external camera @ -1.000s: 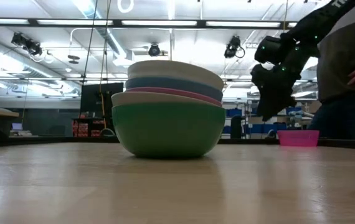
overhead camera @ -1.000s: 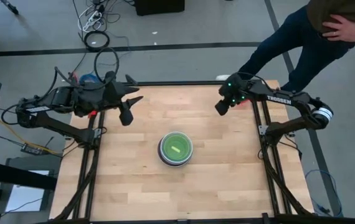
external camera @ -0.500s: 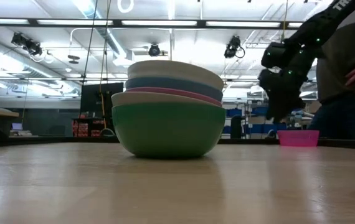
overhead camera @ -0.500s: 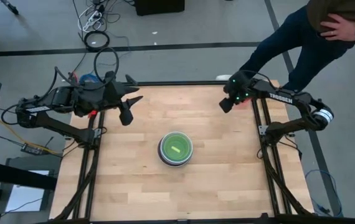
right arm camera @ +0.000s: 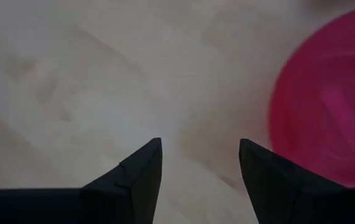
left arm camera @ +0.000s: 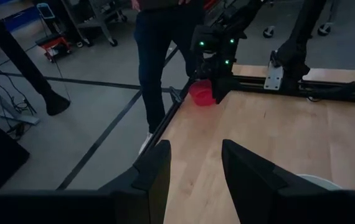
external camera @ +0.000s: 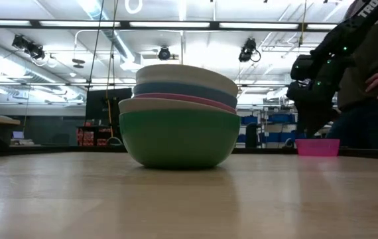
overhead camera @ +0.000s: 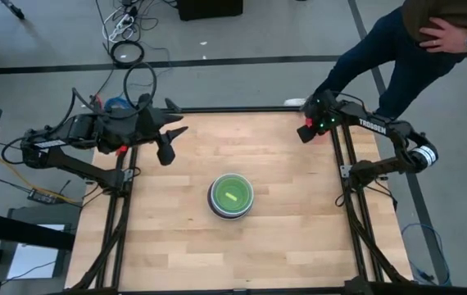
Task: Nest bowls inside each other
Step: Stack the red bowl on top of the yellow bowl
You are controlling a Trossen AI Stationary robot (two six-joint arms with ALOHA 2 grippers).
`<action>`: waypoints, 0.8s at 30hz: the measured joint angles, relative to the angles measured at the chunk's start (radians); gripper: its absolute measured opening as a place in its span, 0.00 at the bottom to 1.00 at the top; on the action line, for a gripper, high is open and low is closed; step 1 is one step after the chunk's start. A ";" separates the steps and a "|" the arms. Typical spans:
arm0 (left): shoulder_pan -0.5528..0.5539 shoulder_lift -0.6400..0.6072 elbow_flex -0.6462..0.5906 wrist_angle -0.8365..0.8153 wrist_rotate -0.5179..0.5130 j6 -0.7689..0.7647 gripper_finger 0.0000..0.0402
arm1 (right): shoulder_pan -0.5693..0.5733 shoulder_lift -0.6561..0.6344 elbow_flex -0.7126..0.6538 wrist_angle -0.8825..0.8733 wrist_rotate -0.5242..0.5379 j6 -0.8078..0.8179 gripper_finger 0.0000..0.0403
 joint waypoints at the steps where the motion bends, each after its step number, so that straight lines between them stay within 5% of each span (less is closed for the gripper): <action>1: -0.002 0.000 0.000 -0.002 0.000 0.000 0.38 | -0.010 0.000 0.000 0.000 0.000 -0.004 0.50; 9: -0.005 0.000 0.000 0.002 0.000 0.005 0.38 | -0.073 0.019 0.000 -0.006 0.010 -0.037 0.50; 24: -0.005 0.000 0.000 0.002 -0.001 0.000 0.38 | -0.010 0.031 0.110 -0.028 0.055 0.026 0.50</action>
